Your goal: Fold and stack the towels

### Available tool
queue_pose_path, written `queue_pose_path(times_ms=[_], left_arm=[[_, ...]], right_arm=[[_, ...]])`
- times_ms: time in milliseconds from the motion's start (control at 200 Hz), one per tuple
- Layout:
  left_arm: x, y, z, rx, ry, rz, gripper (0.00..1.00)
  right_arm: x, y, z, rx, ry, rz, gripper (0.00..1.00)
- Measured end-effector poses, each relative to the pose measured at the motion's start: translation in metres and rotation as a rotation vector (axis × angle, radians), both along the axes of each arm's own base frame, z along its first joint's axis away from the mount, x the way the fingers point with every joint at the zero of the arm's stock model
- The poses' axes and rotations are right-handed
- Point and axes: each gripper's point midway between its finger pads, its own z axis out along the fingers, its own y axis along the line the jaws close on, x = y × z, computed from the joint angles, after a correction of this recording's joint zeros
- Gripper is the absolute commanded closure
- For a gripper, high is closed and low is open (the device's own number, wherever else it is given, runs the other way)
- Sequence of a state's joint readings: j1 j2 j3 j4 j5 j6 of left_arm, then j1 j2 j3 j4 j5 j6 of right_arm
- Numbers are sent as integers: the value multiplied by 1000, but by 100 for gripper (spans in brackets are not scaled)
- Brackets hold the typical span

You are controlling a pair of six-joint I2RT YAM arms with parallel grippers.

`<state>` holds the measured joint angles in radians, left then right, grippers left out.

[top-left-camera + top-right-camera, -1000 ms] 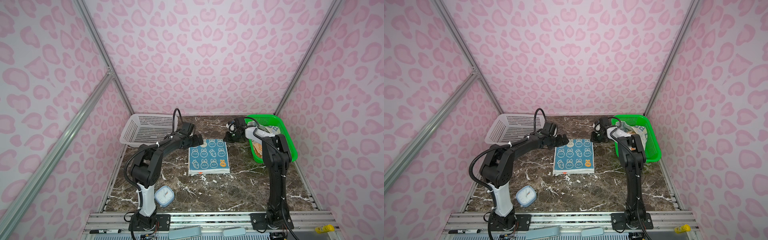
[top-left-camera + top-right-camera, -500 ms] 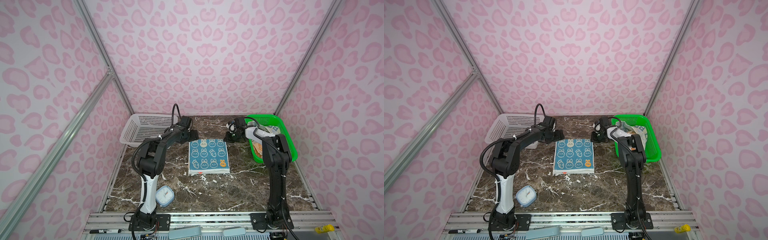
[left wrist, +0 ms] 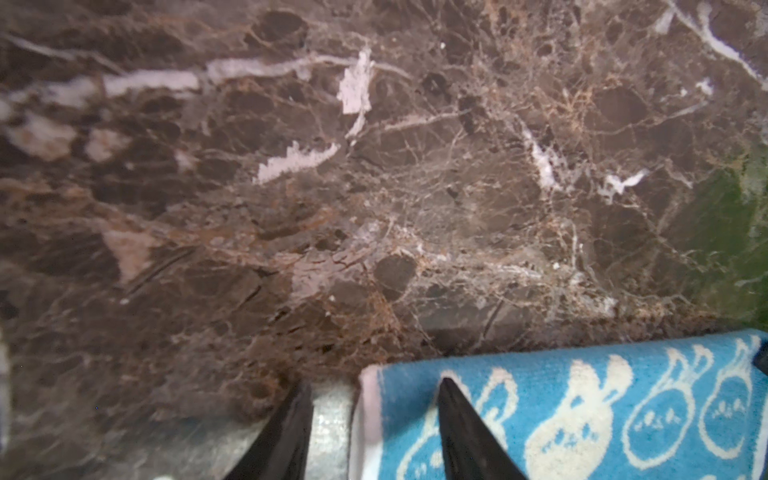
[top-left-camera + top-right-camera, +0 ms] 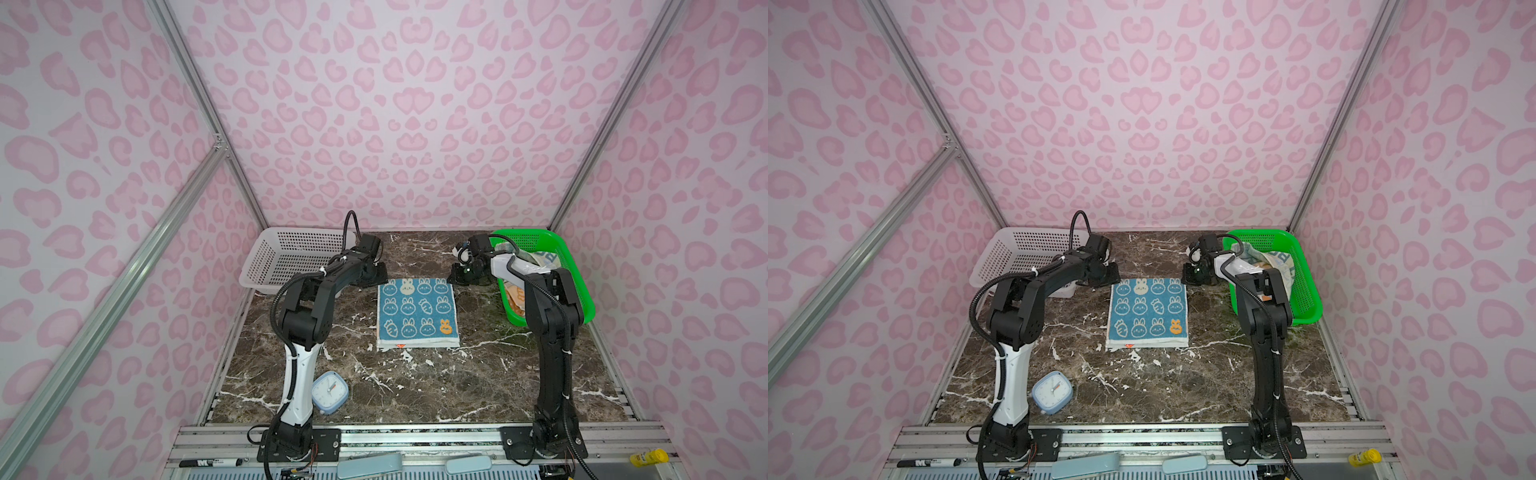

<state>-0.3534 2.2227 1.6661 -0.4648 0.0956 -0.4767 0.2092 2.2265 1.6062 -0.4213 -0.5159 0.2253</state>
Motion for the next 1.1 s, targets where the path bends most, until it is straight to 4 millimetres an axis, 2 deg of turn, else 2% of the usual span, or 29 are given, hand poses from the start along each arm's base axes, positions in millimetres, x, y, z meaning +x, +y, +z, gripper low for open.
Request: queue_pose_path(times_ms=[70, 160, 190, 390, 765, 1100], left_arm=[[1, 0, -1, 0, -5, -5, 61], [3, -2, -1, -3, -13, -15, 63], [2, -1, -2, -3, -14, -17, 68], [1, -2, -6, -13, -35, -29, 72], [3, -3, -8, -31, -62, -31, 96], [-2, 3, -3, -12, -28, -30, 96]], right_arm=[[0, 0, 0, 0, 0, -1, 100], [0, 0, 0, 0, 0, -1, 100], [0, 0, 0, 0, 0, -1, 100], [0, 0, 0, 1, 1, -3, 100], [-1, 0, -1, 9, 6, -4, 100], [-5, -4, 4, 9, 24, -19, 100]])
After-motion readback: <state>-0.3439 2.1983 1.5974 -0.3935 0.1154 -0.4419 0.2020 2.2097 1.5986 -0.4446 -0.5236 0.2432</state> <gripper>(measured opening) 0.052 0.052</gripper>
